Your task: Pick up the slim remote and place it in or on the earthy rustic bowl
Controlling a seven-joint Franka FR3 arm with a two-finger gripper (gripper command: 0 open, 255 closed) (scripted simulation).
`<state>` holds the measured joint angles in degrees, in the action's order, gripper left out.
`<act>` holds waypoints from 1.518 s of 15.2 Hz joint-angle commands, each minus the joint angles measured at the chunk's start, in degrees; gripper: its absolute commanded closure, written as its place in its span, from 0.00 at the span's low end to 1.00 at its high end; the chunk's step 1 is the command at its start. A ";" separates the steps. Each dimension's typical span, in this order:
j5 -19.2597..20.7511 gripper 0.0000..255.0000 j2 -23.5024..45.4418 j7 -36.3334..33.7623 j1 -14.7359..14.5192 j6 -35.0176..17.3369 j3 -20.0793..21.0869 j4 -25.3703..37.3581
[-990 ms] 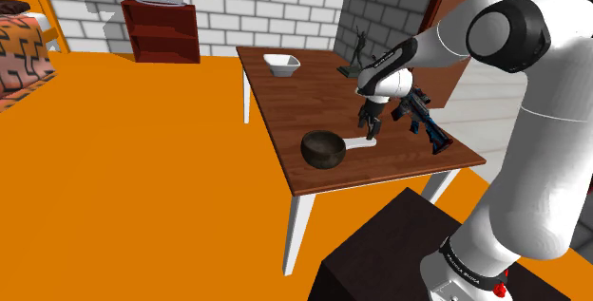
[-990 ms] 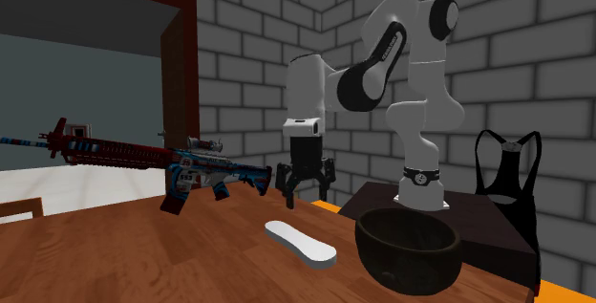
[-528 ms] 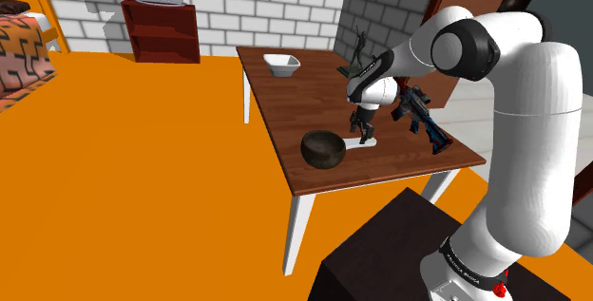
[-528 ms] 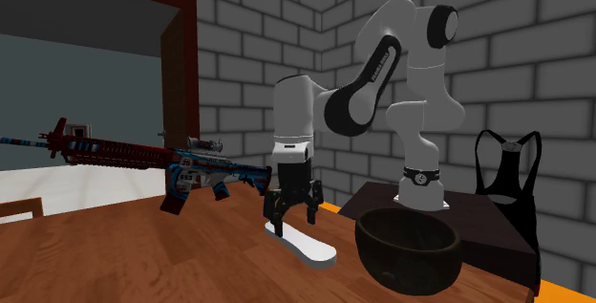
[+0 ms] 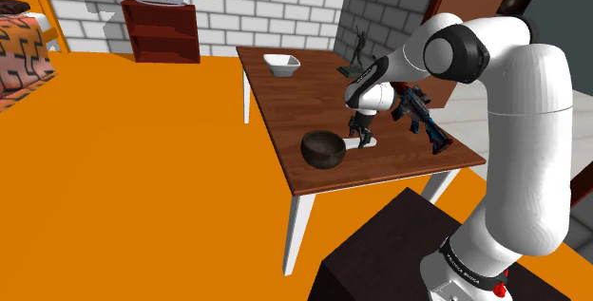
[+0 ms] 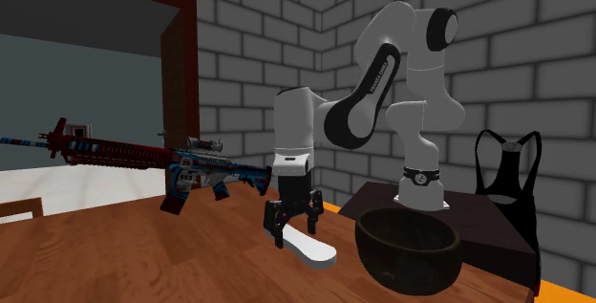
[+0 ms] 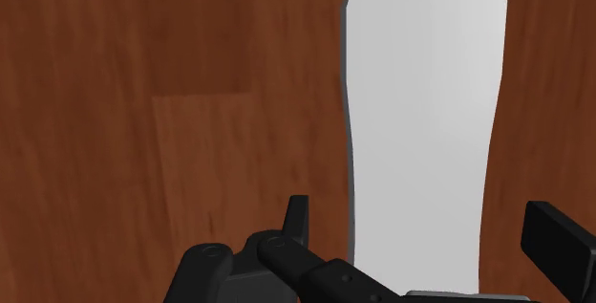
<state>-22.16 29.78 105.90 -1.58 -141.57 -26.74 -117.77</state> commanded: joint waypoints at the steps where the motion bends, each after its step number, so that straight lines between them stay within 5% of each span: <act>1: -0.05 0.00 0.08 0.02 0.03 -0.03 0.04 0.06; 3: -0.05 0.00 0.08 0.02 0.03 -0.03 0.04 0.06; 4: -0.05 1.00 0.09 0.03 0.04 -0.03 0.04 0.06; 13: -0.05 1.00 0.08 0.02 0.03 -0.03 0.04 0.06; 23: 4.35 1.00 -5.98 -2.89 -2.34 5.30 -3.12 -0.13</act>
<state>-18.22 24.30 103.25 -3.76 -136.83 -29.60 -118.01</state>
